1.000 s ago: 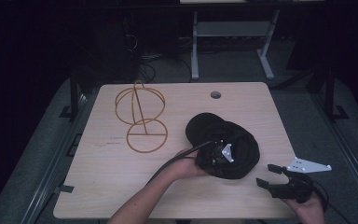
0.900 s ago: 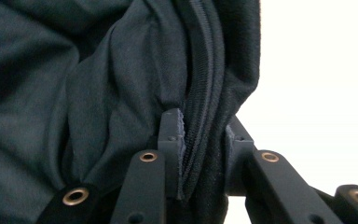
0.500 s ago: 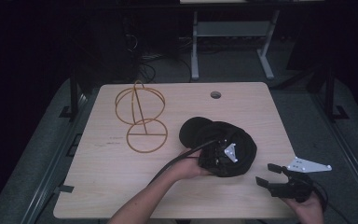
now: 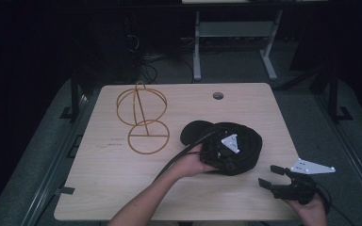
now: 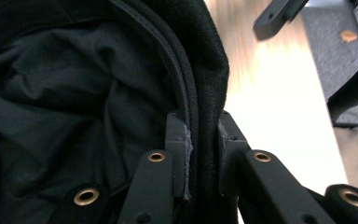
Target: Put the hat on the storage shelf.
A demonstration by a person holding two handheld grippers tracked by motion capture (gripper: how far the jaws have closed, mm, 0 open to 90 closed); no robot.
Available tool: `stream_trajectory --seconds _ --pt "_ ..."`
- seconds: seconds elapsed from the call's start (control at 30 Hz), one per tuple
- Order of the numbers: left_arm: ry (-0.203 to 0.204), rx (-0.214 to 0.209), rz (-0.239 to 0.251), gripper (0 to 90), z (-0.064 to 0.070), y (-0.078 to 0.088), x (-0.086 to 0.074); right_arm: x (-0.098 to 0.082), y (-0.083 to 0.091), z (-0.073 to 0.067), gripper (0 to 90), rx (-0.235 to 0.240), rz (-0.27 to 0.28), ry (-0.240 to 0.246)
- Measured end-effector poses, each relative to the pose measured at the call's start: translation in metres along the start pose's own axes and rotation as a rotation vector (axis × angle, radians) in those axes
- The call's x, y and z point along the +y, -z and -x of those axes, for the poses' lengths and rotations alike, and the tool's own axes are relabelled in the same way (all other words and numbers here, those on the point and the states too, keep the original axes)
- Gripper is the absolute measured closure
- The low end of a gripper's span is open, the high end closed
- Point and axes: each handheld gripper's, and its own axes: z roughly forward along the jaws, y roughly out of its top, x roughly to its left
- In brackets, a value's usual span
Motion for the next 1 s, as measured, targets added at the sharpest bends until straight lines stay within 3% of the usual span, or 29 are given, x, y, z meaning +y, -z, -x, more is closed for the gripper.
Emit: stream_trajectory --seconds 0.13,0.37,0.63,1.0 --pt "0.011 -0.009 0.047 78.6 0.000 0.012 0.002 0.001 0.000 -0.002 24.1 0.001 0.010 0.011" --pt "0.026 -0.023 0.094 78.3 0.000 0.028 0.005 0.007 0.004 -0.007 26.3 0.016 0.102 0.051" --pt "0.053 -0.057 0.188 78.1 -0.002 0.051 0.007 0.014 0.007 -0.012 25.9 0.030 0.195 0.081" --pt "0.070 -0.068 0.293 78.1 -0.003 0.080 0.012 0.031 0.001 -0.024 19.7 0.028 0.176 0.100"
